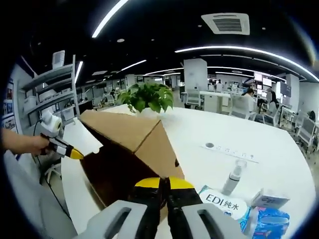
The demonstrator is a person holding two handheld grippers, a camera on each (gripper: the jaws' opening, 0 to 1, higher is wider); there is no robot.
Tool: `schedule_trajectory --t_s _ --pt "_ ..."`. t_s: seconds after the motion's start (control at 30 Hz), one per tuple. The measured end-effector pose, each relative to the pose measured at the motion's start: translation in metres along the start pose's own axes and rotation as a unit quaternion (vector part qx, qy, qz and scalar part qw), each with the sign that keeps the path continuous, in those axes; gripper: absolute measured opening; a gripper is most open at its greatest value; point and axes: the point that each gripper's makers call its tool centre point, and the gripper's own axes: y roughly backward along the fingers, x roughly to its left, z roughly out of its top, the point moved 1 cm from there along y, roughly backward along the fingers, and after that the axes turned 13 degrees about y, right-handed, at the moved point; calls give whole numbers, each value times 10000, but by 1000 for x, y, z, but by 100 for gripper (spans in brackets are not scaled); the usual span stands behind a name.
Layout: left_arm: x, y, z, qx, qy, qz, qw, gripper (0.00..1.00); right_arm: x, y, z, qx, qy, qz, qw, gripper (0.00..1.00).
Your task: Operate the shoe box by opening the lid, removing the specified soft item, and placing it in the target area until the item is outside and the box remains undamaged.
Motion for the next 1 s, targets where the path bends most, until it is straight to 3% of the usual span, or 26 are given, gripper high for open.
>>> schedule_trajectory --t_s 0.5,0.73,1.0 --pt "-29 23 20 -392 -750 -456 9954 16 25 9 -36 264 485 511 9972 1" --pt "-29 23 13 -346 -1129 -460 9919 22 38 15 -45 221 547 770 9953 4" --pt "-32 24 1 -249 -1480 -525 9873 32 55 23 -48 136 1101 1048 9883 17"
